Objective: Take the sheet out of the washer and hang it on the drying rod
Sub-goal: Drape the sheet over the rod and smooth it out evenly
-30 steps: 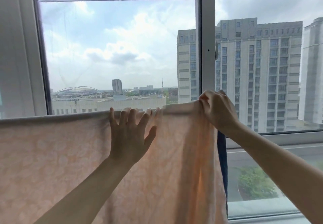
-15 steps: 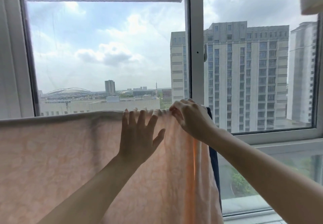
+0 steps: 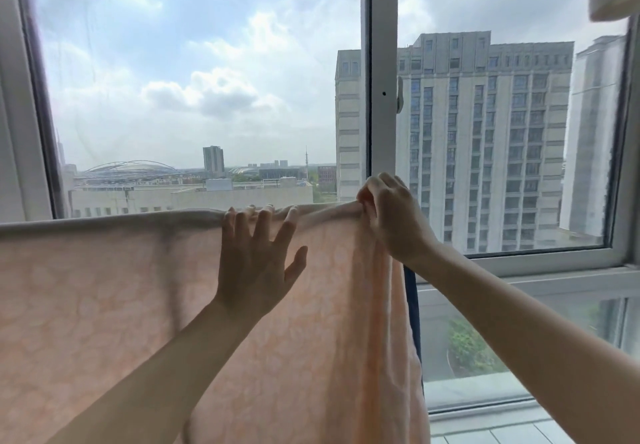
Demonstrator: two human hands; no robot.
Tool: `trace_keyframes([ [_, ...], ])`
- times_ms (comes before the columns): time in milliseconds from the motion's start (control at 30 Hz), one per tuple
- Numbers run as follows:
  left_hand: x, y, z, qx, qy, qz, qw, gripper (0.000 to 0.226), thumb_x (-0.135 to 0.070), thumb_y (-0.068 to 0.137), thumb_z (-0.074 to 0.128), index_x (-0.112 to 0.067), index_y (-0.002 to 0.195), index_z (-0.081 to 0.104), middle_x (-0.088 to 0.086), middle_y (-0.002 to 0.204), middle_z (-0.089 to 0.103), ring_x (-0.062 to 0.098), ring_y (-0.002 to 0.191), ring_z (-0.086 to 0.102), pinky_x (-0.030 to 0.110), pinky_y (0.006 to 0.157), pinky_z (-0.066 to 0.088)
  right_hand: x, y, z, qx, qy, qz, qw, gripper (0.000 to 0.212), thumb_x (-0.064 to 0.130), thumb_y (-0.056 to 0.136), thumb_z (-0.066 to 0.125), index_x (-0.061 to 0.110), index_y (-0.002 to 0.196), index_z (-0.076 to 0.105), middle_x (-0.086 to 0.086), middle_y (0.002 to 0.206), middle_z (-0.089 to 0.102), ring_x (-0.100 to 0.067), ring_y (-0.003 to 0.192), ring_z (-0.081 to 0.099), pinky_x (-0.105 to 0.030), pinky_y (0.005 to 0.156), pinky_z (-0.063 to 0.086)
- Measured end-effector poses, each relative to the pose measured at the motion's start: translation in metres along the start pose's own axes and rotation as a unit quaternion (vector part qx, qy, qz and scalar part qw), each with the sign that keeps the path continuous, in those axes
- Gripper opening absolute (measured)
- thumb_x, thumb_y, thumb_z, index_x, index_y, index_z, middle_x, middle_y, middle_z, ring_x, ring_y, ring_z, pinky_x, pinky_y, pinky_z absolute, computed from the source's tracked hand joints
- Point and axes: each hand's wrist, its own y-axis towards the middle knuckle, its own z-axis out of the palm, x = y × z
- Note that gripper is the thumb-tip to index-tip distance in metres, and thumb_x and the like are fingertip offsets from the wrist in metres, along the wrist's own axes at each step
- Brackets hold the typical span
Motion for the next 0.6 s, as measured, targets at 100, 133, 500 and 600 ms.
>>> trace_keyframes([
  [100,-0.002,0.003,0.000,0.017,-0.012,-0.012,1.000,0.055,-0.052,0.095,0.036,-0.016,0.134,0.051,0.018,0.123,0.055,0.042,0.111,0.050,0.060,0.105,0.030,-0.003,-0.013,0.005,0.011,-0.033,-0.035,0.999,0.006,0.008,0.094,0.057,0.010,0.095,0.063,0.001,0.100,0.057,-0.011,0.095,0.046,-0.028,0.081,0.050],
  [133,-0.002,0.004,0.000,0.017,-0.015,-0.009,1.000,0.055,-0.052,0.095,0.036,-0.016,0.133,0.051,0.017,0.123,0.055,0.040,0.111,0.051,0.059,0.105,0.030,-0.004,-0.015,0.005,0.011,-0.039,-0.042,0.998,0.006,0.008,0.093,0.059,0.009,0.096,0.064,0.002,0.100,0.056,-0.012,0.095,0.045,-0.029,0.081,0.050],
  [500,-0.029,0.015,0.013,-0.014,-0.085,0.044,0.995,0.054,-0.053,0.093,0.041,-0.019,0.134,0.051,0.017,0.125,0.055,0.042,0.116,0.051,0.060,0.109,0.029,0.011,0.015,-0.003,0.035,0.087,0.102,0.990,0.009,0.017,0.093,0.056,0.015,0.093,0.065,0.007,0.088,0.063,-0.010,0.086,0.058,-0.016,0.072,0.042],
  [600,-0.026,0.016,0.014,-0.014,-0.096,0.043,0.994,0.056,-0.054,0.093,0.040,-0.020,0.137,0.049,0.015,0.126,0.054,0.042,0.116,0.050,0.060,0.106,0.033,0.014,0.037,0.000,0.187,0.080,0.132,0.970,0.026,0.023,0.096,0.055,0.011,0.075,0.063,0.005,0.065,0.055,-0.006,0.056,0.050,-0.015,0.054,0.037],
])
